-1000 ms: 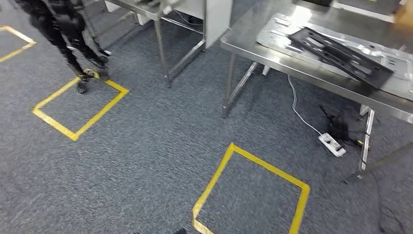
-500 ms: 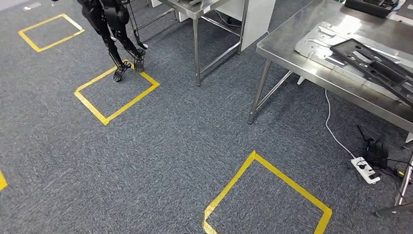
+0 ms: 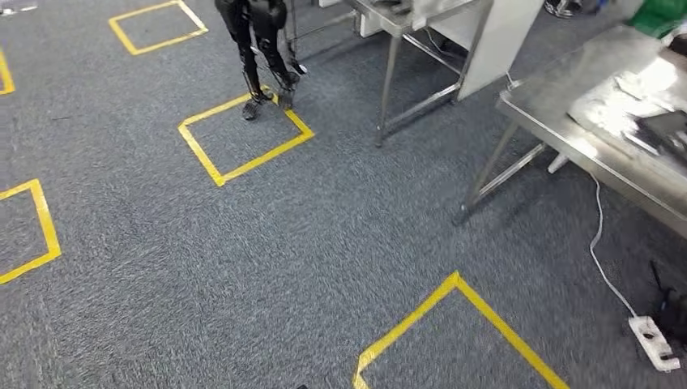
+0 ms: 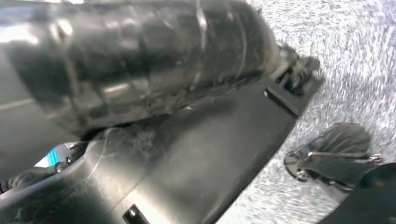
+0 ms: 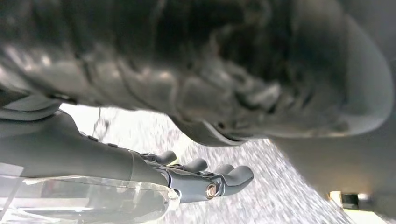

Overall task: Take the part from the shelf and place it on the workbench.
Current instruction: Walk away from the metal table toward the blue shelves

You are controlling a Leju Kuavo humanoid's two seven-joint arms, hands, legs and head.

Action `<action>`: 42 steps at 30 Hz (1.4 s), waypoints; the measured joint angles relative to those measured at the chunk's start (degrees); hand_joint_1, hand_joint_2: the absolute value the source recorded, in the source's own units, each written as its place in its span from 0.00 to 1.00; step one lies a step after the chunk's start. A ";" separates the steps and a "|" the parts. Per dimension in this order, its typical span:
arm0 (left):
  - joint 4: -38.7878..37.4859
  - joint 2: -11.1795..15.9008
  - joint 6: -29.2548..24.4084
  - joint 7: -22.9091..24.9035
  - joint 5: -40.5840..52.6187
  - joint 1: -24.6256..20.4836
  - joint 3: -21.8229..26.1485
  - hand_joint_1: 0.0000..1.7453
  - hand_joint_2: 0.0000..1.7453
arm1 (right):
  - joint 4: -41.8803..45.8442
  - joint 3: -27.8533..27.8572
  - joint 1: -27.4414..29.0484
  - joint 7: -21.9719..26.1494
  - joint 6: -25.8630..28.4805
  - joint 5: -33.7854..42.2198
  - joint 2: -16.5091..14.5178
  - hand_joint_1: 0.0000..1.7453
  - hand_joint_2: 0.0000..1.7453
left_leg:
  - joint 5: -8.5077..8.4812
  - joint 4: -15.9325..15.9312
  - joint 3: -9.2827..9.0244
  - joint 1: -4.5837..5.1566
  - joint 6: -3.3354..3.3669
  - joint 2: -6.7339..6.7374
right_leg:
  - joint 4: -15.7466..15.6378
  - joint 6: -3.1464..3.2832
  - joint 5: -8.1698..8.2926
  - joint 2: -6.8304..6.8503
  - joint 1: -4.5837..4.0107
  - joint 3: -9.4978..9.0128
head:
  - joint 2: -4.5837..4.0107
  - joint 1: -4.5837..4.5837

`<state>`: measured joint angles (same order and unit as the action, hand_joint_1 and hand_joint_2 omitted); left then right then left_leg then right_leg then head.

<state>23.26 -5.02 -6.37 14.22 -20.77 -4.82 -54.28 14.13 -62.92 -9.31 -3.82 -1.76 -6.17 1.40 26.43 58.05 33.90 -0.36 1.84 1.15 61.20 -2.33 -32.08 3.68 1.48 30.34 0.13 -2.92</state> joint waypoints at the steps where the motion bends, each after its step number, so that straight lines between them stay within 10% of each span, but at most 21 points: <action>1: -0.28 -0.19 -0.16 -0.25 -0.16 -0.12 0.04 0.00 0.00 | -0.01 -0.01 0.02 0.29 0.05 0.08 0.04 0.00 0.00 | -0.01 -0.05 -0.04 -0.03 0.26 -0.60 | 3.33 -0.01 -1.72 -1.66 0.03 1.59 | 0.00 0.15; 3: -0.80 -0.46 -0.97 -1.08 -0.25 -0.23 0.06 0.00 0.00 | -0.01 -0.05 0.06 1.05 0.26 0.12 0.12 0.00 0.00 | 0.05 -0.01 -0.06 0.07 0.58 -2.01 | 10.84 0.14 -4.55 -3.08 -0.13 5.67 | 0.00 0.26; 5: -1.07 -0.53 -2.14 -2.36 -0.14 -0.20 0.07 0.00 0.00 | -0.01 -0.10 -0.07 2.04 1.28 -0.03 0.15 0.00 0.00 | 0.09 0.06 -0.19 0.17 0.62 -3.72 | 12.68 0.42 -3.38 -3.41 -0.29 7.47 | 0.00 0.25; 9: -1.11 -0.87 -2.05 -3.05 1.04 -0.25 0.07 0.00 0.00 | -0.01 -0.03 -0.88 3.16 4.34 1.32 0.16 0.00 0.00 | 0.29 0.33 -0.40 0.27 0.18 -6.82 | 0.11 1.31 4.09 -6.97 -0.26 3.10 | 0.00 0.22; 12: -1.44 -1.46 -0.81 -2.03 1.63 -0.34 -0.16 0.00 0.00 | 0.00 0.74 -1.35 3.17 6.22 3.64 0.15 0.00 0.00 | 0.09 0.21 0.13 0.05 -0.76 -8.66 | -2.35 1.67 4.31 -7.62 -0.31 2.08 | 0.00 0.18; 17: -3.83 -0.62 1.40 -2.58 2.33 -0.93 -0.78 0.00 0.00 | -0.08 3.04 -0.78 3.77 9.53 7.36 0.15 0.00 0.00 | 4.84 8.62 4.01 0.16 -2.35 -2.70 | -3.47 3.03 4.57 -3.79 -0.25 0.97 | 0.00 -0.56; 20: -5.25 1.18 2.40 -3.54 3.25 -1.45 -1.62 0.00 0.00 | -0.15 4.15 -0.18 3.80 10.83 6.82 0.17 0.00 0.00 | 6.36 14.82 6.76 -0.21 -2.92 -1.56 | -3.36 3.21 4.13 -1.18 -0.37 0.69 | 0.00 -0.60; 24: -6.55 2.87 0.25 -4.85 4.19 -1.36 -2.52 0.00 0.00 | -0.18 4.42 0.00 4.23 11.79 5.20 0.34 0.00 0.00 | 0.68 2.73 0.28 -0.04 -2.62 1.81 | -3.03 2.57 3.25 1.08 -0.50 -0.09 | 0.00 -0.67; 28: -7.16 4.21 -2.35 -7.03 4.83 -1.12 -2.74 0.00 0.00 | -0.21 5.34 0.30 4.46 11.87 7.41 0.64 0.00 0.00 | 0.62 0.11 -0.52 0.40 -1.09 1.88 | -2.97 1.46 2.60 3.09 -0.91 -0.52 | 0.00 -0.50; 32: -7.39 4.63 -4.31 -7.93 4.89 -1.22 -3.43 0.00 0.00 | -0.22 6.17 0.78 4.30 11.92 7.99 0.67 0.00 0.00 | 0.37 -0.50 -1.02 0.06 0.13 -0.55 | 5.25 0.65 -2.25 -2.15 -0.42 2.99 | 0.00 -0.01; 35: -7.43 4.36 -3.18 -8.19 5.40 -1.24 -4.08 0.00 0.00 | -0.22 6.31 1.75 3.40 11.91 7.38 0.45 0.00 0.00 | 0.41 -0.45 -1.13 0.13 0.46 -2.97 | 13.05 0.57 -3.86 -3.22 -0.39 7.54 | 0.00 0.09; 39: -7.48 3.20 -0.59 -7.63 3.88 -1.17 -4.84 0.00 0.00 | -0.22 6.42 2.13 3.36 11.67 7.58 0.19 0.00 0.00 | 0.70 -0.07 -1.45 0.17 0.08 -6.17 | 1.66 1.03 3.83 -6.06 -0.10 3.66 | 0.00 0.08; 42: -7.58 2.35 0.73 -6.80 2.97 -1.23 -5.01 0.00 0.00 | -0.20 6.71 2.02 4.15 10.35 8.53 -0.09 0.00 0.00 | 0.71 0.12 -0.84 -0.10 -1.01 -7.96 | -1.78 1.49 4.40 -8.36 -0.28 2.25 | 0.00 0.03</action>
<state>15.68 -2.67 -5.64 7.42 -17.80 -6.05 -59.29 13.92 -56.22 -7.29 0.33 8.58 2.36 1.31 27.14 58.17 33.06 -0.47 0.84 -6.80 59.41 -0.84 -27.67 -4.67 1.19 32.59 0.13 -2.90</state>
